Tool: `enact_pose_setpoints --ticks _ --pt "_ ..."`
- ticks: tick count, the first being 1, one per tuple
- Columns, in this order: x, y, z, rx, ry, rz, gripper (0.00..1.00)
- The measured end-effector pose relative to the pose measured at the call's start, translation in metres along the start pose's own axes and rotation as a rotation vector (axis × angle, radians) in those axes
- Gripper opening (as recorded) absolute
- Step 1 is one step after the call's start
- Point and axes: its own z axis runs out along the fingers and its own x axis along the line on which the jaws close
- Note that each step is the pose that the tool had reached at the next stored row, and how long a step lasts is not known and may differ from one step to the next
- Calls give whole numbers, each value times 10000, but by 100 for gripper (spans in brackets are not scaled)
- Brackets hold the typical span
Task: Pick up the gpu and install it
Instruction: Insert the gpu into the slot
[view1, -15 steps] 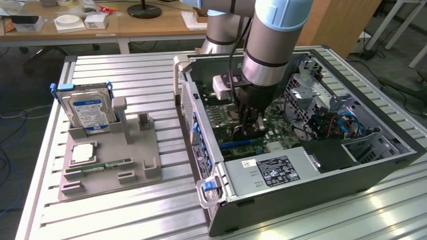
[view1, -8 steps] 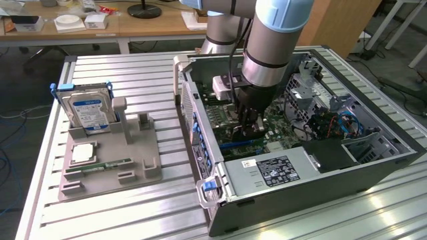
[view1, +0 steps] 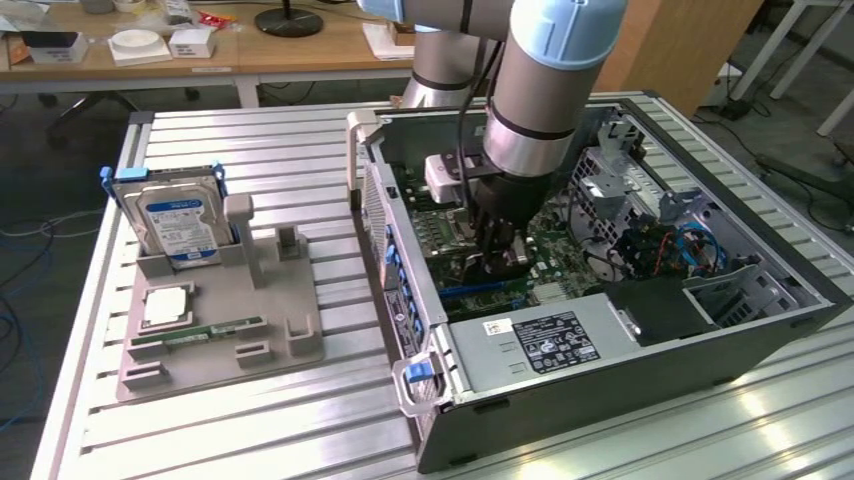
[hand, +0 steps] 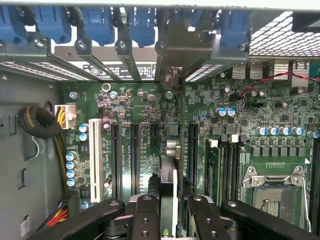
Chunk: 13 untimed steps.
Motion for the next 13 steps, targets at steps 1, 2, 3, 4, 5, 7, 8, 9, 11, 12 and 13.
enact_pose_setpoints --ticks 1,2,3,4,5,7,8,9,11,12,13 --pt "0 0 3 -1 1 0 27" --pt "1 0 6 -2 1 0 27" --pt "0 0 15 -1 -2 0 27" --pt "1 0 24 -1 -2 0 27" --pt "1 0 36 -1 -2 0 27" --pt "2 1 42 -2 -1 0 27" --pt "2 1 42 -2 0 0 27" --pt "2 1 42 -2 0 0 27" --pt "1 0 43 -2 -1 0 27" --pt "-3 0 44 -1 -3 0 27" --pt "-9 0 45 -1 -3 0 27"
